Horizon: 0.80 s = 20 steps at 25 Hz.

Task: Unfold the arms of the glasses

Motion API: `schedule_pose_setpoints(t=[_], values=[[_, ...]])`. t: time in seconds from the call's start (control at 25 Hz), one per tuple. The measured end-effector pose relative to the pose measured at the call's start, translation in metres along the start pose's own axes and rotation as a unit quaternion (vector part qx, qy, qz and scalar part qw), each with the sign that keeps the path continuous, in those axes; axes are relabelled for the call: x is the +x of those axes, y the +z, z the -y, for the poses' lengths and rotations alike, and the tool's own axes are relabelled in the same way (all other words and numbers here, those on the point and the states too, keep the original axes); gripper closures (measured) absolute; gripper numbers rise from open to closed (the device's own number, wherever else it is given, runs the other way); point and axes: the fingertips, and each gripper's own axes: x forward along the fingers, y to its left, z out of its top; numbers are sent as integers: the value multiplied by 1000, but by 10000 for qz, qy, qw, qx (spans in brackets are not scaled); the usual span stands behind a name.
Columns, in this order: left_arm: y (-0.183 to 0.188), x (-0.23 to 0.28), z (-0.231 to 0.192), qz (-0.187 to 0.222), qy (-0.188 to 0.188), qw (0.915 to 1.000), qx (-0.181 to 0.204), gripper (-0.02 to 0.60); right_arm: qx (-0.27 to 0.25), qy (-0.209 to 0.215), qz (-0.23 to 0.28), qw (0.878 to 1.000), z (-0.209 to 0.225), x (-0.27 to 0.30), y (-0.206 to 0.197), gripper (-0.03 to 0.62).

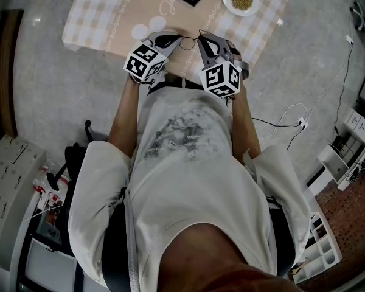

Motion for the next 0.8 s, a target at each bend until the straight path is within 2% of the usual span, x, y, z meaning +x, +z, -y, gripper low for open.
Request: schedule_pose_setpoints(t=[0.8], values=[[0, 0, 0, 0, 94, 9999, -47, 574, 285, -502, -75, 9983, 34, -20, -16, 571]])
